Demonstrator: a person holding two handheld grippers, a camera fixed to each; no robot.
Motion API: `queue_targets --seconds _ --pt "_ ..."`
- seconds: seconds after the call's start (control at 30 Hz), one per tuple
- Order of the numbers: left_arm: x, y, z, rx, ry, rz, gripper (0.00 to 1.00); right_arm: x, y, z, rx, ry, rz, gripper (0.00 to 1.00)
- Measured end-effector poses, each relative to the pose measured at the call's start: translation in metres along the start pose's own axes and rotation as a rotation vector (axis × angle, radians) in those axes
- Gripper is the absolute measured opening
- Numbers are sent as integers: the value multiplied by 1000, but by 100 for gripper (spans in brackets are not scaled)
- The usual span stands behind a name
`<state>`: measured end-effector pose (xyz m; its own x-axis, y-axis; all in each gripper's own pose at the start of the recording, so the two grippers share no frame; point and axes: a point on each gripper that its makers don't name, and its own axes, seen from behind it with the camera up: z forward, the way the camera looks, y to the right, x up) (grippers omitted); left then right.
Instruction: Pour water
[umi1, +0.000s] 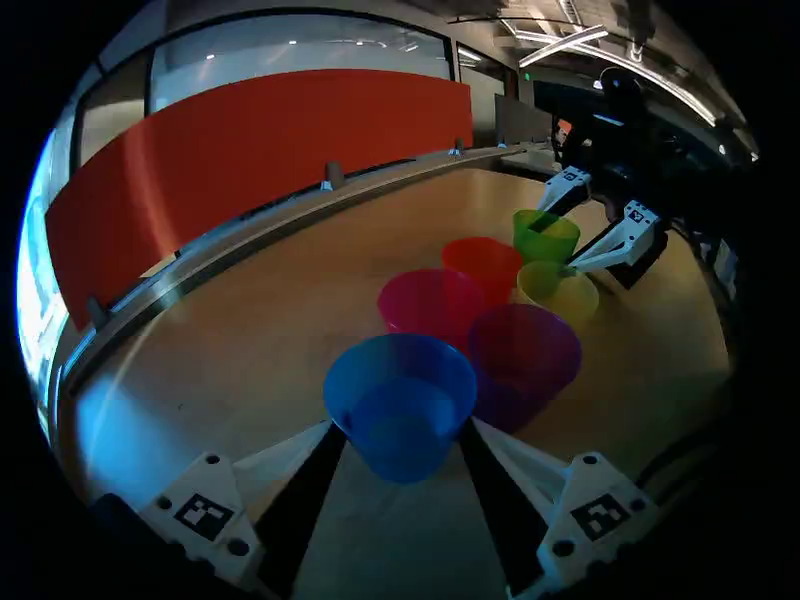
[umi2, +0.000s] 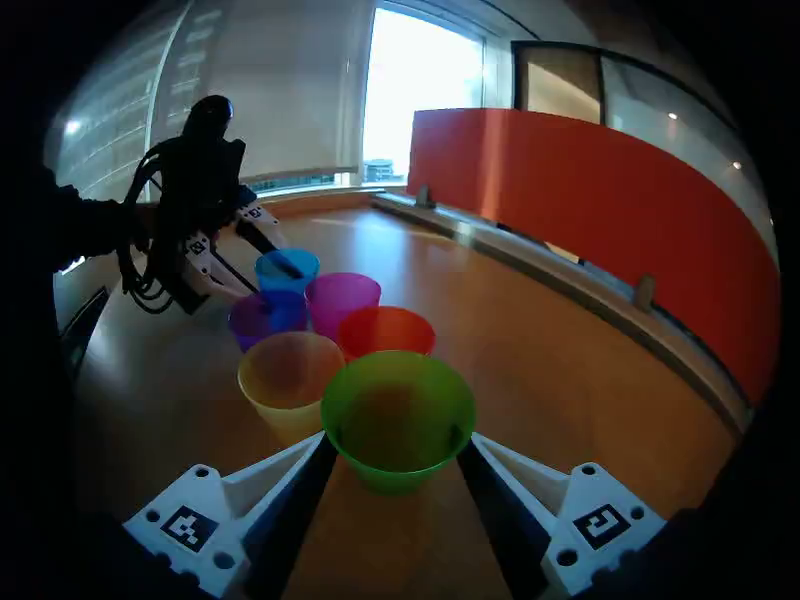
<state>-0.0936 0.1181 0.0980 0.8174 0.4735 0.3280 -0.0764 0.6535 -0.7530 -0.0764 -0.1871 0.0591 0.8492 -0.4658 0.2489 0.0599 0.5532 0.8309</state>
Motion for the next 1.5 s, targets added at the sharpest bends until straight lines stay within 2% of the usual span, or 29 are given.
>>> queue_targets --seconds 0.33,0.87,1.5 --pt "4 2 -6 13 29 -13 79 8 -2 -4 -8 16 -5 86" --pt "29 8 -29 45 107 -30 79 28 -6 -20 -31 69 -16 86" --pt "72 32 -63 66 213 -28 79 56 -20 -54 -73 168 -15 86"
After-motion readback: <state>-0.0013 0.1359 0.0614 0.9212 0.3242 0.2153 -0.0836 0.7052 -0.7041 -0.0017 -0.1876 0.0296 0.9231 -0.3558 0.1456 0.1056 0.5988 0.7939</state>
